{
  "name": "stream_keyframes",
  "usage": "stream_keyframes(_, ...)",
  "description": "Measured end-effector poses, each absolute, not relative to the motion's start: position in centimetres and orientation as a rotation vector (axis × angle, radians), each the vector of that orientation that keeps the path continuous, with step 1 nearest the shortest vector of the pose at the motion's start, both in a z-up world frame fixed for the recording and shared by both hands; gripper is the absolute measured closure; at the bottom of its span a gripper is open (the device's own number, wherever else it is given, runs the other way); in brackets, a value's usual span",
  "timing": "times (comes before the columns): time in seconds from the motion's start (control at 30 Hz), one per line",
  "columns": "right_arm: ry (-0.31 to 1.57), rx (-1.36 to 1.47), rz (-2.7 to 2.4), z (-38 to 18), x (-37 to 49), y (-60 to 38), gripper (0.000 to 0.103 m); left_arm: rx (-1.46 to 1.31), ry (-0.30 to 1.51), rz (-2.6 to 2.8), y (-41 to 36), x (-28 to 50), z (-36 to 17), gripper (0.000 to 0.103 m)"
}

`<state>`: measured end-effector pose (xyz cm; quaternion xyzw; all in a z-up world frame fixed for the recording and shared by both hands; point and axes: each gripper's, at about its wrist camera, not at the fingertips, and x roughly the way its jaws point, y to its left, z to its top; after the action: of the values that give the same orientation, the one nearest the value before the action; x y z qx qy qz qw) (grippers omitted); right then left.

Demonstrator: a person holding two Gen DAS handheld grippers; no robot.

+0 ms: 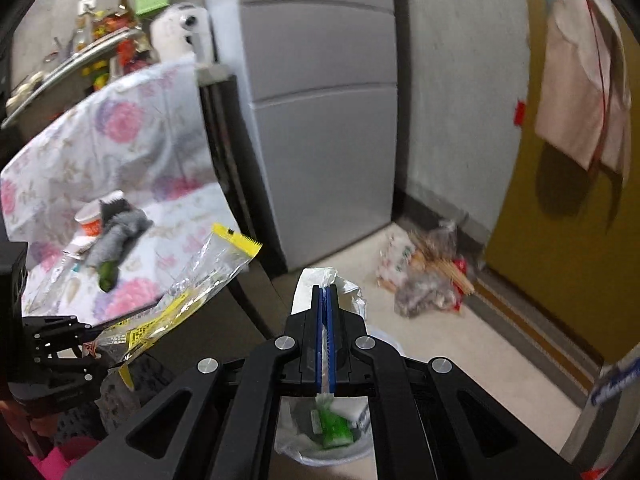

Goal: Collect trash
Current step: 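Carry tissue and yellow wrapper over the bin and open both tools to drop them, then return both tools to the chair and grasp the grey fuzzy sock with the right tool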

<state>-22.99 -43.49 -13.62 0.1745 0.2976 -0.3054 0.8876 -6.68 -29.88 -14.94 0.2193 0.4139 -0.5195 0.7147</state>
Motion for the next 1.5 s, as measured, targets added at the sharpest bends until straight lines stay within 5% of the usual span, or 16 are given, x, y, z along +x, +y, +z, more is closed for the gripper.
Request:
stream_keyframes(0.33, 0.795, 0.514, -0.615, -20.1, -22.2, -47.6, 0.098, 0.583, 1.053, -1.201, -35.0, -6.7, -18.8, 0.067)
stream_keyframes(0.47, 0.803, 0.586, -0.600, -21.4, -22.5, -49.0, 0.096, 0.601, 1.082, -1.209, -36.3, -6.7, -19.5, 0.041)
stream_keyframes(0.57, 0.806, 0.593, -0.603, -21.7, -22.6, -49.2, 0.087, 0.593, 1.085, -1.237, -36.6, -6.8, -19.3, 0.034)
stream_keyframes(0.77, 0.833, 0.574, -0.569, -21.9, -21.8, -48.9, 0.066, 0.568, 1.084, -1.242, -36.2, -6.3, -18.8, 0.033)
stream_keyframes(1.13, 0.588, 0.453, -0.576, -13.7, -21.3, -46.7, 0.061, 0.391, 0.905, -1.075, -29.0, -2.5, -12.9, 0.032)
stream_keyframes(1.5, 0.584, 0.291, -0.248, -9.7, -10.3, -37.3, 0.055, 0.197, 0.827, -0.748, -15.0, 2.7, -10.0, 0.030)
